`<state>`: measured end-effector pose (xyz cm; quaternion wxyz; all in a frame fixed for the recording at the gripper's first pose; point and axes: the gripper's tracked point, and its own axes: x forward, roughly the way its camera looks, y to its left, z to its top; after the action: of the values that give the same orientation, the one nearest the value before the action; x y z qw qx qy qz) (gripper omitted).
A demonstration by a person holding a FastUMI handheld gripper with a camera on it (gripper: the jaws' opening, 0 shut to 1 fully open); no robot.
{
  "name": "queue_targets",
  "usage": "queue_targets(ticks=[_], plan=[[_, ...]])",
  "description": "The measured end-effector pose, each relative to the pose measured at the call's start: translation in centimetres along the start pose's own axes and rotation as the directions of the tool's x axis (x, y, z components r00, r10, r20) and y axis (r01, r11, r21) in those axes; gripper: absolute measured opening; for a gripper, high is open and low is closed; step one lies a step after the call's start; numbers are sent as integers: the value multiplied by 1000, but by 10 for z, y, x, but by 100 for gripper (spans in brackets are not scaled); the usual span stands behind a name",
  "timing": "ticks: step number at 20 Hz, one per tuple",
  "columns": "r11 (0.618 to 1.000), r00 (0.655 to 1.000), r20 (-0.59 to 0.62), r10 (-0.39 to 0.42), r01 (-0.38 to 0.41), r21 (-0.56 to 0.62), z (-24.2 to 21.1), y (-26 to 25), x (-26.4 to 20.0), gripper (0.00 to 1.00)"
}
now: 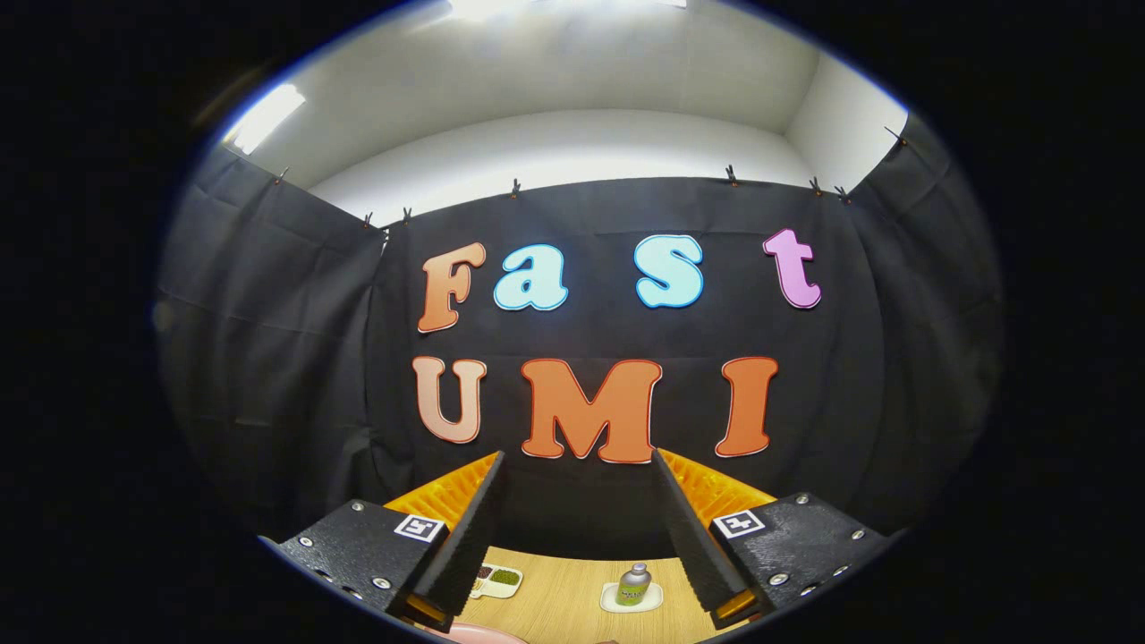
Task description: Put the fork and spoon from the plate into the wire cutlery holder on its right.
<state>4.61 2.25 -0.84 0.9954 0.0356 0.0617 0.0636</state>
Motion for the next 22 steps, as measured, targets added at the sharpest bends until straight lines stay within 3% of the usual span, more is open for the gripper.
queue_targets(ticks=[22], plan=[[998, 999, 7, -52, 52, 23, -9, -14, 3, 94]])
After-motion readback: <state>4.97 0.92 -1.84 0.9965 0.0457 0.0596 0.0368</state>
